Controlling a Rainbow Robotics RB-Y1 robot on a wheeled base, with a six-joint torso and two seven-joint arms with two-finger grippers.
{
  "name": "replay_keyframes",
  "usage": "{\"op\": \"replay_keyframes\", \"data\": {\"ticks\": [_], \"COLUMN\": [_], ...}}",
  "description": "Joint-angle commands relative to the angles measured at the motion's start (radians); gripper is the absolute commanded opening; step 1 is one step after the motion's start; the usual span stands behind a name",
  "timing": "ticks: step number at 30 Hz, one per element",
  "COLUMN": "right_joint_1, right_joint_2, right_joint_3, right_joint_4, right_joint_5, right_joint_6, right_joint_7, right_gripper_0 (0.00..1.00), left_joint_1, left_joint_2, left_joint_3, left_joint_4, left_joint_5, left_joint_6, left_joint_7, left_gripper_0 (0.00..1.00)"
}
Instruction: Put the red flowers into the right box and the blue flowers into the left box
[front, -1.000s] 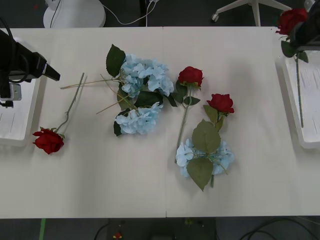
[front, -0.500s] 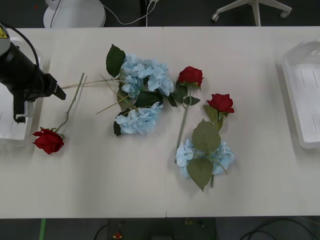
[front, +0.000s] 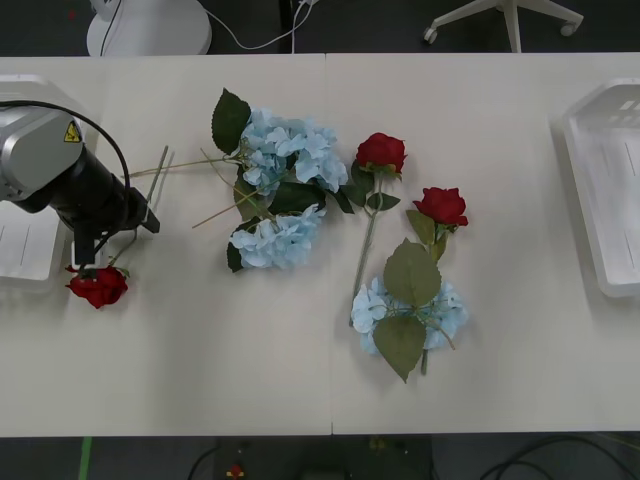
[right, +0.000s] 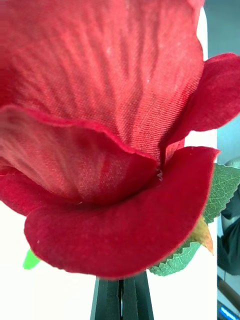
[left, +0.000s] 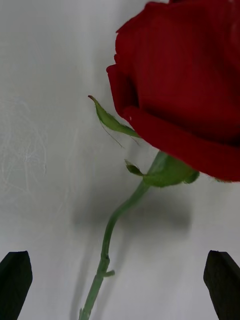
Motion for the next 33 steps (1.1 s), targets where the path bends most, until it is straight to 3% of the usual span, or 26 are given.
{"op": "replay_keyframes", "data": {"ticks": [1, 7, 14, 16, 17, 19, 28, 33], "right_joint_1": [0.028, 0.031, 0.027, 0.025, 0.025, 0.027, 0.028, 0.031], "right_joint_2": [0.013, 0.010, -0.033, -0.063, -0.080, -0.103, -0.157, -0.157], "right_joint_3": [0.006, 0.006, -0.017, -0.032, -0.041, -0.058, -0.103, 0.008], "right_joint_4": [-0.002, 0.015, -0.021, -0.077, -0.107, -0.149, -0.353, -0.565], "right_joint_5": [0.013, 0.011, -0.128, -0.191, -0.220, -0.268, -0.499, -0.573], "right_joint_6": [-0.042, -0.043, 0.027, 0.112, 0.155, 0.221, 0.480, 0.553], "right_joint_7": [-0.043, -0.032, -0.009, -0.001, 0.002, 0.002, 0.012, 0.016], "right_gripper_0": [0.30, 0.67, 0.82, 0.83, 0.84, 0.84, 0.84, 0.89], "left_joint_1": [0.007, 0.008, 0.008, 0.008, 0.008, 0.008, 0.008, 0.008], "left_joint_2": [-0.053, -0.079, -0.096, -0.105, -0.108, -0.113, -0.111, -0.096], "left_joint_3": [-0.007, -0.009, -0.009, -0.009, -0.009, -0.009, -0.009, 0.007], "left_joint_4": [0.059, 0.075, 0.109, 0.121, 0.125, 0.132, 0.132, 0.099], "left_joint_5": [-0.030, -0.060, -0.082, -0.091, -0.093, -0.097, -0.100, -0.085], "left_joint_6": [0.023, 0.045, 0.056, 0.062, 0.065, 0.071, 0.079, 0.082], "left_joint_7": [0.067, 0.079, 0.088, 0.088, 0.088, 0.090, 0.102, 0.117], "left_gripper_0": [1.00, 1.00, 0.99, 0.79, 0.57, 0.00, 0.00, 0.00]}}
